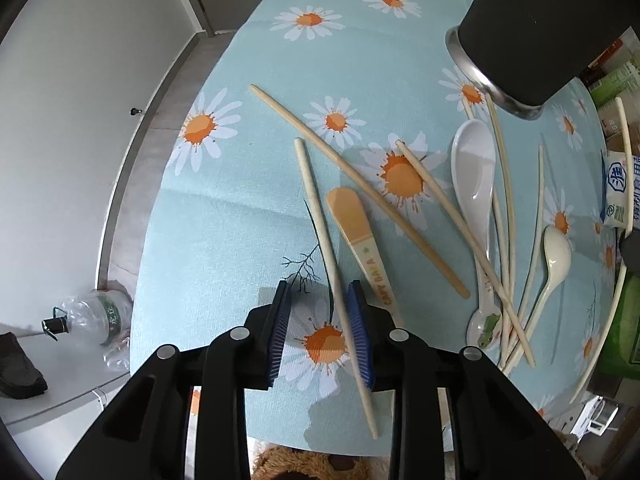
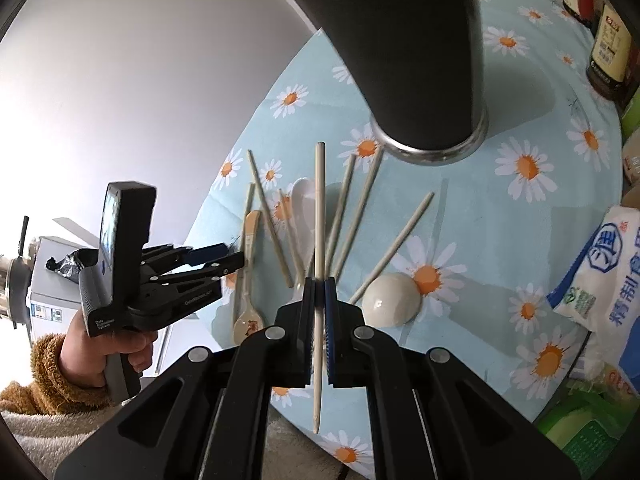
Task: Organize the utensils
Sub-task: 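Grasp a wooden chopstick with the left tool while the right tool holds its chopstick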
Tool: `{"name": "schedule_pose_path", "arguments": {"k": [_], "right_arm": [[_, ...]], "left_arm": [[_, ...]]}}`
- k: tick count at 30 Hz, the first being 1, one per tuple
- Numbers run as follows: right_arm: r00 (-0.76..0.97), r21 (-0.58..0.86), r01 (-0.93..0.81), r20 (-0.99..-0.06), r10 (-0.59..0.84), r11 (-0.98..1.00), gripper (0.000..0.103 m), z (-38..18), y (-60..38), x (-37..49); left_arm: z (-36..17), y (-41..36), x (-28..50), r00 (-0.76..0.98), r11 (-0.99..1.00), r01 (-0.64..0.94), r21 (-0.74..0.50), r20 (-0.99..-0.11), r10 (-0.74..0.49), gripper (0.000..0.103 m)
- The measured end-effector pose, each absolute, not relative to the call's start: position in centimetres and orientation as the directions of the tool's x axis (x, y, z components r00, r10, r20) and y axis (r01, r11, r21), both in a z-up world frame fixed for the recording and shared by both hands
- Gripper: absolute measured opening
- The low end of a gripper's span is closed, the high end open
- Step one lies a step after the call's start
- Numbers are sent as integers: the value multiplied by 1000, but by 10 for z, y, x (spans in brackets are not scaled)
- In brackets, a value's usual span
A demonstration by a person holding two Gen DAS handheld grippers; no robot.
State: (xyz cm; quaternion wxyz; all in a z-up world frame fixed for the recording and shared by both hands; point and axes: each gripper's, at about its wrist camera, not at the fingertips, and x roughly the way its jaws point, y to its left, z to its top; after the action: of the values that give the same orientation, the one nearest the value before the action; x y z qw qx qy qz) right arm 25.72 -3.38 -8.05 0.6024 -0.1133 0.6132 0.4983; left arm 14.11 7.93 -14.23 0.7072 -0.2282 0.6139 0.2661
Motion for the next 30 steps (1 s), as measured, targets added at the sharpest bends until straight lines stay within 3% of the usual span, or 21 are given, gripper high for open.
{"name": "schedule_pose_path", "arguments": {"k": [10, 21, 30], "right_arm": [[-247, 469, -744, -854, 457, 475, 6, -77, -31, 253], [-216, 446, -725, -871, 442, 525, 6, -84, -30, 245], [-148, 446, -678, -862, 485, 585, 6, -80, -30, 237]], "left_arm": [[-141, 96, 120, 138, 729, -684, -33, -987, 84, 5], [-146, 119, 102, 244, 719, -669, -189, -969, -28, 4], [-115, 139, 96, 373, 768, -574, -285, -926, -65, 4]]}}
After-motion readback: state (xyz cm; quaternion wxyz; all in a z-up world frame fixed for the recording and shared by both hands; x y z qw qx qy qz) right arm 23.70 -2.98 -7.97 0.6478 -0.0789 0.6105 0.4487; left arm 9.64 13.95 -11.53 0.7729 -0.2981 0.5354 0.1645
